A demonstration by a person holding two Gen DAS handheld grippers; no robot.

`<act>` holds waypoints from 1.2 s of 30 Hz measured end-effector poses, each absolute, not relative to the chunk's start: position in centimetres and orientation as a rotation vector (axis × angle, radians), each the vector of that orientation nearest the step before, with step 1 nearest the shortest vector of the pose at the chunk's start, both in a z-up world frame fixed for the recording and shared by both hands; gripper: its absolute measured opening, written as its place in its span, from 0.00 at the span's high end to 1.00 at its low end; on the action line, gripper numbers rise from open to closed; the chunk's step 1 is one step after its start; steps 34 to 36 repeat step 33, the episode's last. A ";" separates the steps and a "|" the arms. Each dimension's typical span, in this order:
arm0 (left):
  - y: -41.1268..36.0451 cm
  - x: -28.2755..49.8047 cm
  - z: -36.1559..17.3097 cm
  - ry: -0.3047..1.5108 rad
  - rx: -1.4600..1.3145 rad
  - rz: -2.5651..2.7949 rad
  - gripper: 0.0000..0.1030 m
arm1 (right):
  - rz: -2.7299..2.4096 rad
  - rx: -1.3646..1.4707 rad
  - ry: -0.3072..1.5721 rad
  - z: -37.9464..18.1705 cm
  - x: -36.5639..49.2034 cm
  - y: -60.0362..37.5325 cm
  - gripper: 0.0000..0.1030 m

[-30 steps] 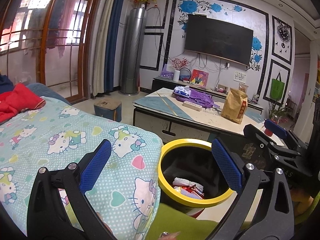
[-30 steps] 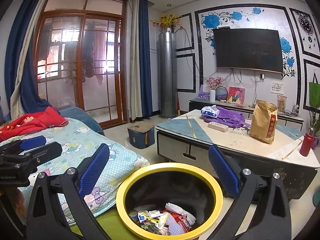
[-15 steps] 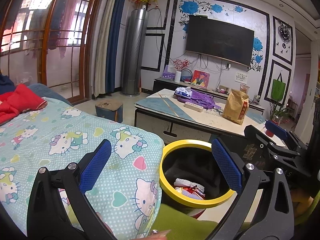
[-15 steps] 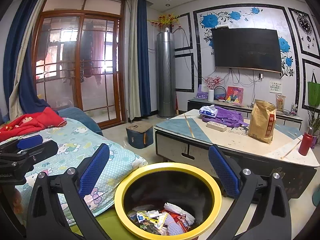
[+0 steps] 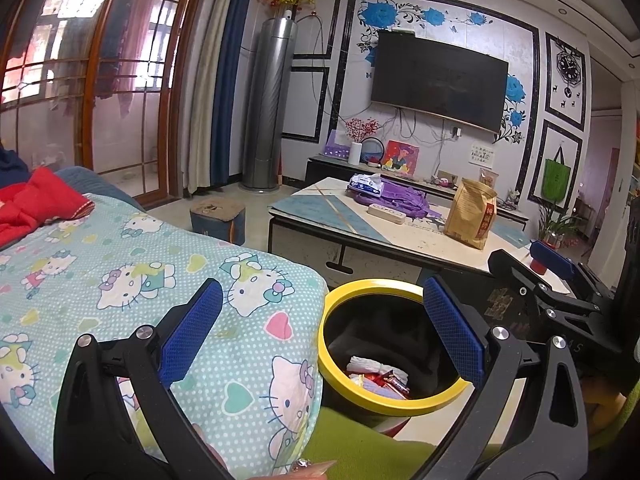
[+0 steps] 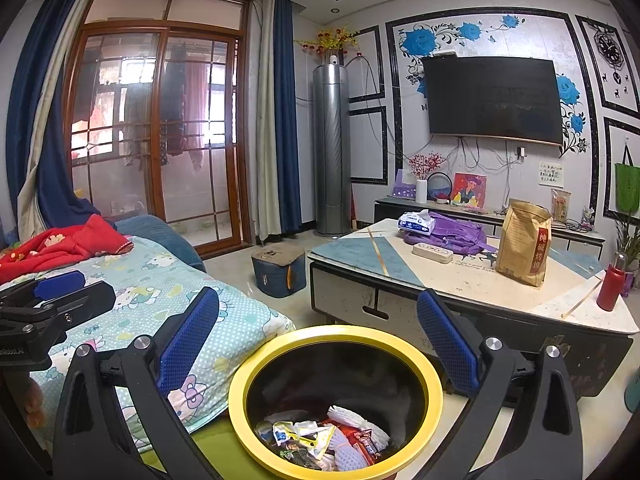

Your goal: Collect trash

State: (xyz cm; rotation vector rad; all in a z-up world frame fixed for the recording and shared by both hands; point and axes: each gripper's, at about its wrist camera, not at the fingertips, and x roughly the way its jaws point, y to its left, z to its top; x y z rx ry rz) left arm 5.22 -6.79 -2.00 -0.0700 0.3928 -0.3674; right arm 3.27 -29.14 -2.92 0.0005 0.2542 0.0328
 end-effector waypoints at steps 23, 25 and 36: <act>-5.9 5.2 -2.3 0.396 -0.103 -0.324 0.11 | 0.039 0.004 0.256 -2.2 4.3 -29.1 0.06; -3.3 5.6 -2.0 0.446 -0.165 -0.272 0.11 | 0.091 0.001 0.280 -1.7 5.1 -27.5 0.06; 20.8 3.5 -3.9 0.676 -0.314 0.499 0.11 | 0.691 -0.049 0.599 -1.8 9.5 -3.7 0.06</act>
